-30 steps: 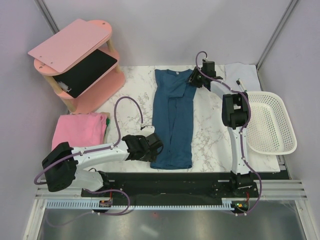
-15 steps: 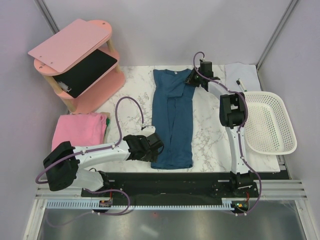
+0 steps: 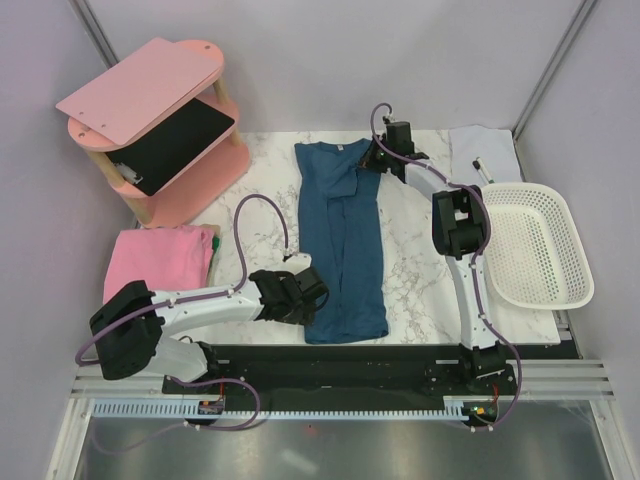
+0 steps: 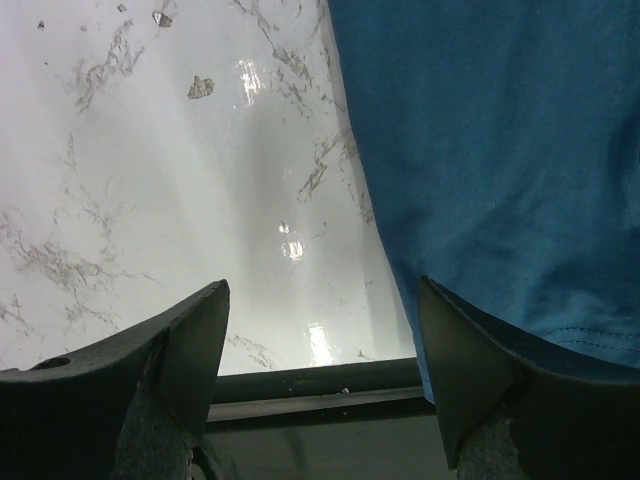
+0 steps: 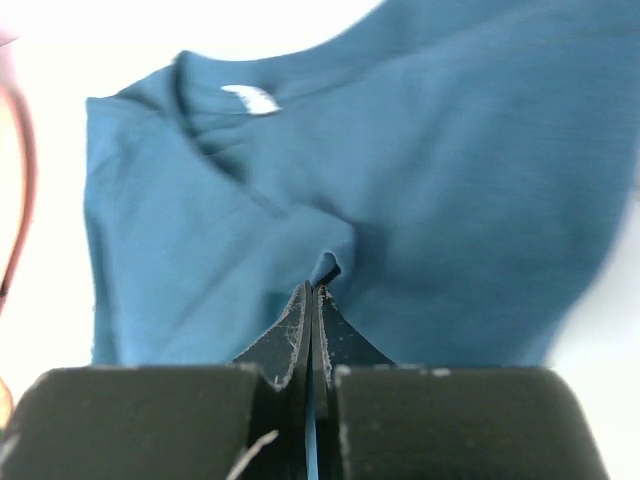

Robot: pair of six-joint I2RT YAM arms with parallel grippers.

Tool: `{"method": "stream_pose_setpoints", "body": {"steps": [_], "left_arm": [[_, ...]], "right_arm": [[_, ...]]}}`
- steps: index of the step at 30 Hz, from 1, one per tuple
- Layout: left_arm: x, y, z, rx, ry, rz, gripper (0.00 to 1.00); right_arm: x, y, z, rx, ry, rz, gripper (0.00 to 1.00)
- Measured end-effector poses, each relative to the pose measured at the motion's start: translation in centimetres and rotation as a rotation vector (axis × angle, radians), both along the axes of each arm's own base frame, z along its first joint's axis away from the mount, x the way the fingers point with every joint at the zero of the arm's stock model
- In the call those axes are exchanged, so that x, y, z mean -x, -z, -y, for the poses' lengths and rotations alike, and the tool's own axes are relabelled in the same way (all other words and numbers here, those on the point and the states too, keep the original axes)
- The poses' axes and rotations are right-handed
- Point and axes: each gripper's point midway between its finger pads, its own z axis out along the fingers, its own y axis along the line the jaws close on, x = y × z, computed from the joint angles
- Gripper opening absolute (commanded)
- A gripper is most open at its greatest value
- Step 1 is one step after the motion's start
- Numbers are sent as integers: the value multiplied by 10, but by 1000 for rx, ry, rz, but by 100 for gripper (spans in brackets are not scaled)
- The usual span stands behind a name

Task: Fold and stack the t-shirts
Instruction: Fold the tshirt

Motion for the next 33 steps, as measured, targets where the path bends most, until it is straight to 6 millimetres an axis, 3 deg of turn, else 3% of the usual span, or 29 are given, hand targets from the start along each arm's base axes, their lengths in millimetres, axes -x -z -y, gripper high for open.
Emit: {"method": "stream_pose_setpoints", "body": {"steps": [10, 13, 19, 27, 33], "left_arm": [[-1, -16, -2, 67, -3, 48, 82], [-1, -22, -3, 93, -4, 64, 82], [2, -17, -8, 84, -4, 59, 82], [3, -11, -9, 62, -4, 47, 81], [3, -9, -9, 55, -4, 43, 82]], "right_arm": [[6, -88, -34, -12, -72, 159, 0], [6, -100, -35, -14, -71, 185, 0], [12, -108, -12, 2, -21, 191, 0], [6, -129, 40, 9, 74, 234, 0], [2, -125, 60, 17, 113, 218, 1]]}}
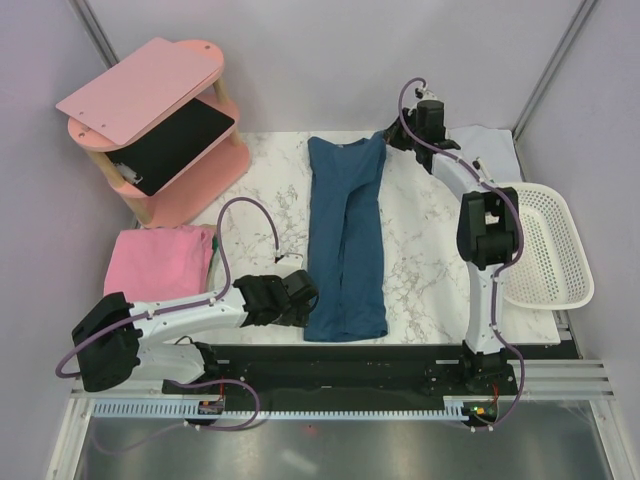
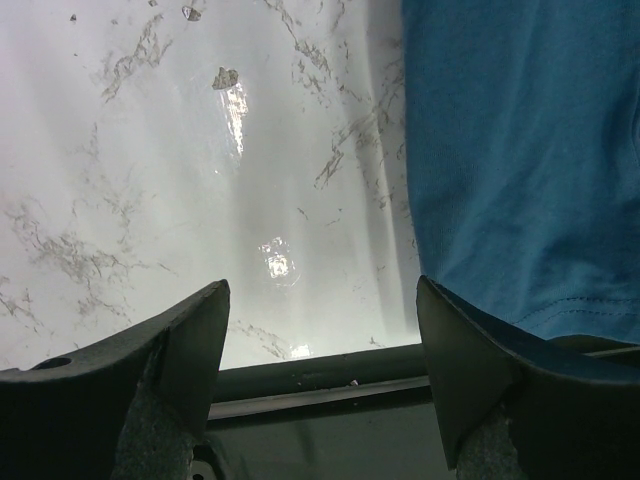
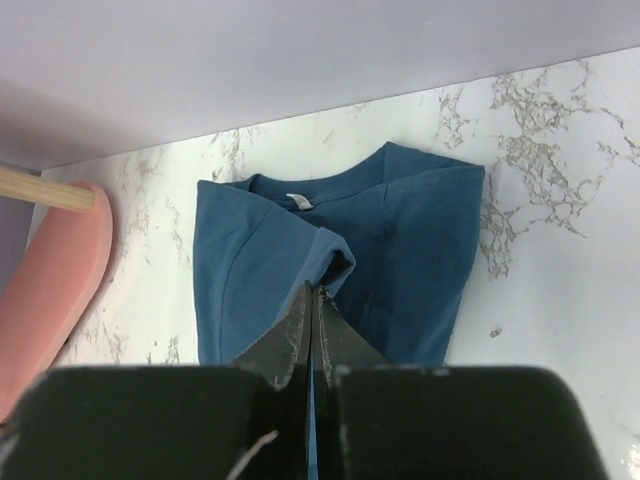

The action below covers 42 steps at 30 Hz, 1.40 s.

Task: Fold and stack the t-shirts
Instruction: Fold the tshirt

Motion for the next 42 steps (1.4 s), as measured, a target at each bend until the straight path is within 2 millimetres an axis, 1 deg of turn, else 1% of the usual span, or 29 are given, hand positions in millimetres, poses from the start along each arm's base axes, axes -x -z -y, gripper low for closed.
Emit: {"method": "stream_pose_setpoints", "body": {"steps": [1, 2, 3, 4, 5, 6, 7, 9, 10, 12, 13, 14, 16, 19, 21, 23, 24, 25, 26, 29, 30, 31, 32, 33, 36, 38, 42], "left_arm": [[0, 0, 0, 0, 0, 0, 82], [0, 0, 0, 0, 0, 0, 82], [0, 0, 0, 0, 0, 0, 82], [0, 0, 0, 1, 0, 0, 83], [0, 0, 0, 1, 0, 1, 84], [0, -1, 0, 3, 0, 2, 84], [0, -2, 1, 8, 0, 5, 85], [-1, -6, 1, 21, 0, 13, 86], [-1, -8, 2, 31, 0, 18, 86], [-2, -12, 3, 47, -1, 29, 87], [-2, -14, 3, 54, -1, 33, 87], [-3, -15, 3, 58, -2, 37, 87], [-3, -17, 4, 67, -3, 44, 87], [-5, -19, 7, 101, -4, 60, 85], [-3, -16, 8, 148, -4, 74, 84], [1, -9, 7, 192, -4, 79, 81], [3, -5, 7, 219, -3, 77, 81], [6, 0, 8, 246, -4, 76, 81], [9, 6, 8, 271, -4, 67, 81], [15, 16, 13, 332, -7, 45, 80], [17, 18, 16, 353, -8, 39, 79], [18, 20, 19, 372, -10, 35, 79], [17, 18, 22, 396, -11, 36, 77], [17, 17, 28, 431, -12, 36, 77], [18, 16, 37, 491, -17, 29, 75], [19, 16, 42, 517, -17, 20, 73], [21, 16, 49, 545, -16, -1, 69]], "right_arm": [[-1, 2, 0, 1, 1, -5, 17], [-3, 7, 0, 4, 3, -12, 28], [-4, 14, 0, 8, 6, -24, 44], [-4, 20, 1, 10, 15, -39, 54], [-3, 30, 2, 20, 18, -62, 62], [-1, 37, 3, 28, 19, -77, 68], [2, 46, 4, 39, 19, -101, 81], [9, 59, 8, 61, 26, -128, 93], [16, 67, 11, 76, 33, -145, 98], [35, 77, 18, 102, 45, -183, 98], [50, 81, 22, 113, 48, -209, 98], [65, 81, 26, 121, 51, -231, 98], [94, 70, 31, 121, 57, -238, 98], [138, 42, 33, 83, 52, -214, 98], [171, 25, 32, 44, 41, -192, 98], [204, 21, 28, 11, 22, -189, 97], [221, 24, 25, -7, 11, -196, 96], [239, 30, 23, -21, 0, -215, 95], [258, 40, 21, -31, -14, -244, 94], [312, 69, 13, -54, -48, -350, 90], [326, 76, 11, -56, -59, -377, 82], [341, 82, 9, -58, -70, -405, 78], [355, 86, 7, -60, -82, -424, 77], [368, 88, 6, -63, -94, -442, 72], [396, 93, 2, -84, -116, -478, 70], [410, 99, 1, -100, -122, -506, 70], [446, 119, 0, -130, -132, -591, 69]]}}
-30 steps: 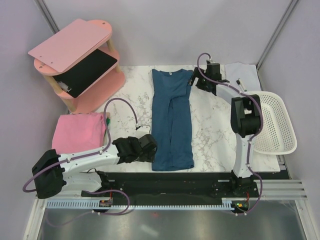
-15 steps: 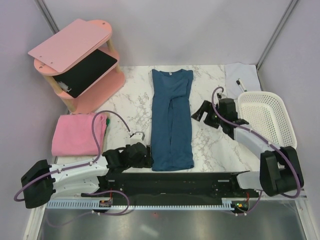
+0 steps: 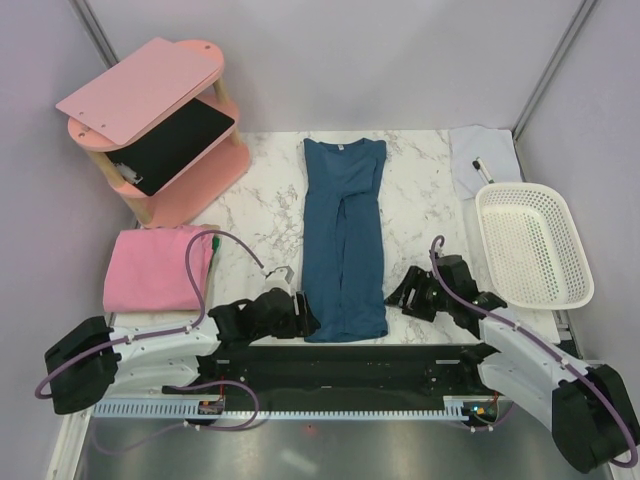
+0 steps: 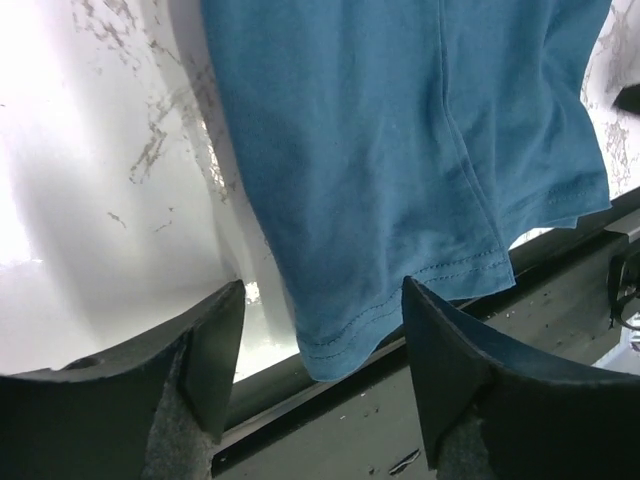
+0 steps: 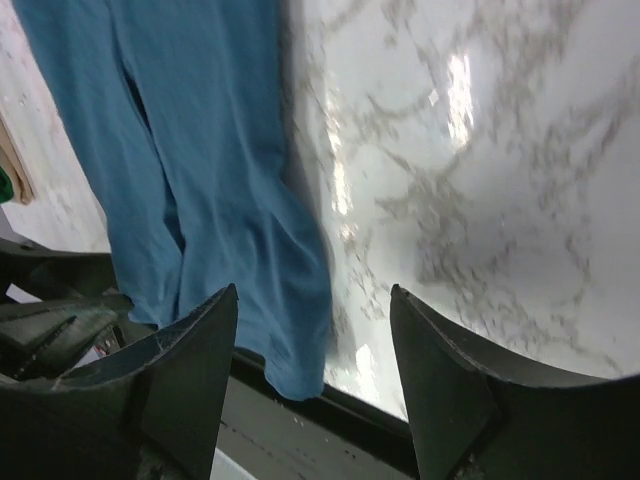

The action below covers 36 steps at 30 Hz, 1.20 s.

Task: Fold and stack the t-shirts
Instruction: Fold the tshirt

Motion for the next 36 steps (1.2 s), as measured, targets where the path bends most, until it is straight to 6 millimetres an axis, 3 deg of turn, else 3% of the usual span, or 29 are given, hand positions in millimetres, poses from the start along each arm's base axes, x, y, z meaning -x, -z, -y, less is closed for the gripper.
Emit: {"method": "stream_pose_setpoints", "body": {"steps": [5, 9, 10, 16, 18, 19, 21, 22, 31, 36], "left_arm": [[3, 1, 5, 13, 12, -21, 63], [4, 4, 8, 9, 14, -39, 53], [4, 5, 8, 8, 14, -45, 47], [7, 9, 8, -3, 18, -65, 36], [7, 9, 7, -4, 17, -65, 28], [7, 9, 7, -3, 17, -66, 17], [7, 8, 7, 0, 12, -67, 7], [7, 8, 7, 0, 13, -66, 2], [9, 3, 2, -6, 8, -65, 2], [-4, -30, 10, -3, -2, -16, 2]], "right_arm": [[28, 12, -1, -41, 6, -62, 67], [38, 14, -7, -91, 5, -75, 62], [40, 15, -9, -105, 1, -81, 61], [53, 19, -26, -148, -44, -129, 52], [57, 20, -31, -157, -55, -140, 41], [58, 20, -32, -160, -61, -138, 29], [63, 26, -34, -154, -69, -152, 15], [66, 29, -34, -153, -71, -166, 2], [64, 24, -40, -137, -92, -125, 0], [37, -19, -48, -135, -109, 26, 0]]}}
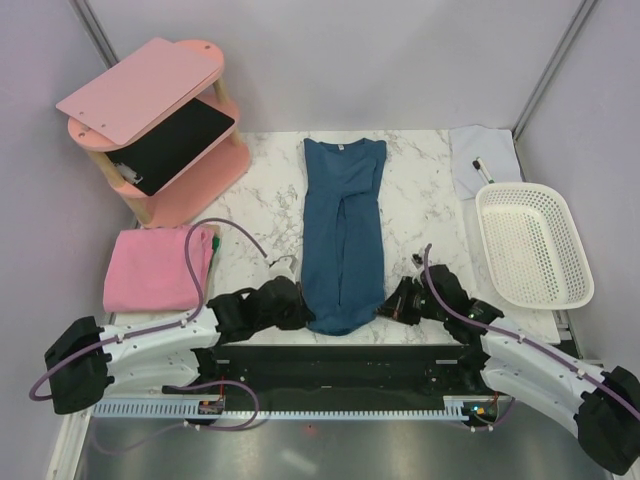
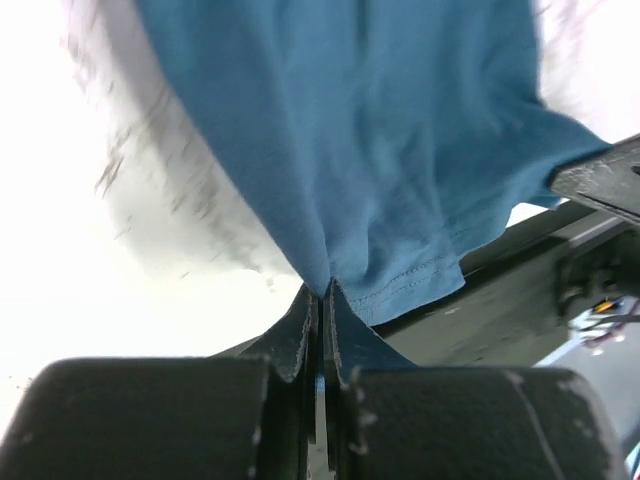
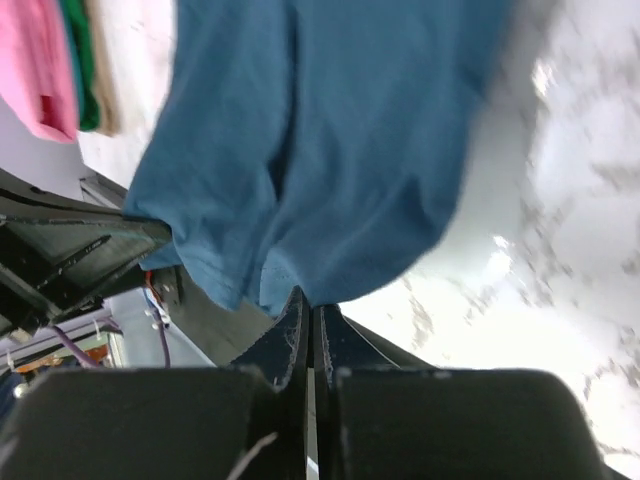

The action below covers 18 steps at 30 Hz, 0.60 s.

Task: Fold and stack the t-shirts
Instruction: Fold the tshirt

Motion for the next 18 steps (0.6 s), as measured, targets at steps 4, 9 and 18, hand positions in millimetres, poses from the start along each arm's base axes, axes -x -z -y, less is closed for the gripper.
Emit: {"method": "stream_pose_setpoints", "body": {"steps": [4, 9, 18], "left_arm": [[-20, -43, 15, 14, -3, 83, 2], [-58, -72, 13, -10, -56, 144, 2], [-142, -89, -6, -91, -130, 172, 2]], "right_arm": [[-28, -34, -9, 26, -12, 128, 0], [-67, -43, -16, 156, -27, 210, 0], [-166, -85, -30, 338, 14, 410, 0]]}}
